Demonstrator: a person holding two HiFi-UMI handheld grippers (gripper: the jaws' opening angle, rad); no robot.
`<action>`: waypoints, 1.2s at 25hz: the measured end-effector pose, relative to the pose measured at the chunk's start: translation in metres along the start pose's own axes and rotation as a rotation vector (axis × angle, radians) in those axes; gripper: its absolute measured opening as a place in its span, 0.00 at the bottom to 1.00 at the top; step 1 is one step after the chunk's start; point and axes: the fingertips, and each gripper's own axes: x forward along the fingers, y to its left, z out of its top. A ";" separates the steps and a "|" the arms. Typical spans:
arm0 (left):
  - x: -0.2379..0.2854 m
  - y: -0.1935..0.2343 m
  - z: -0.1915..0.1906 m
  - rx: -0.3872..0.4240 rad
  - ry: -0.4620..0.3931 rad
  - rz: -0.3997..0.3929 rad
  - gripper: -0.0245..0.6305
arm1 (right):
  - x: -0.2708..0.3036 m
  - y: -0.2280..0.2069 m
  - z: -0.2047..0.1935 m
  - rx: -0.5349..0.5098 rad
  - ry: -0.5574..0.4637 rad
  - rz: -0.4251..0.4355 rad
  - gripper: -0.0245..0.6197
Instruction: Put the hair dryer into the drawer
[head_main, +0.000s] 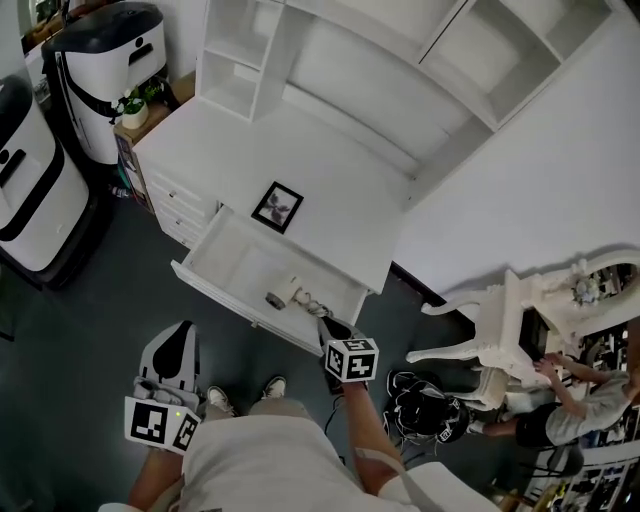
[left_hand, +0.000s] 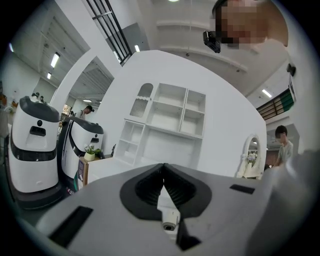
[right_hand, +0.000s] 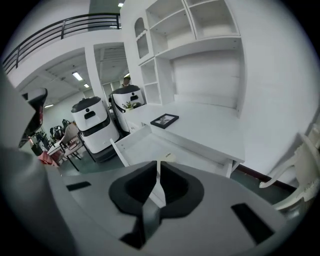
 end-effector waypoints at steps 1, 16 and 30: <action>-0.001 0.001 0.002 0.003 -0.006 -0.007 0.06 | -0.004 0.000 0.002 0.008 -0.014 -0.010 0.08; 0.010 0.034 0.039 0.149 -0.064 -0.027 0.06 | -0.084 0.001 0.088 0.123 -0.353 -0.046 0.05; 0.044 0.008 0.079 0.192 -0.131 0.018 0.06 | -0.197 -0.028 0.182 0.002 -0.687 -0.013 0.05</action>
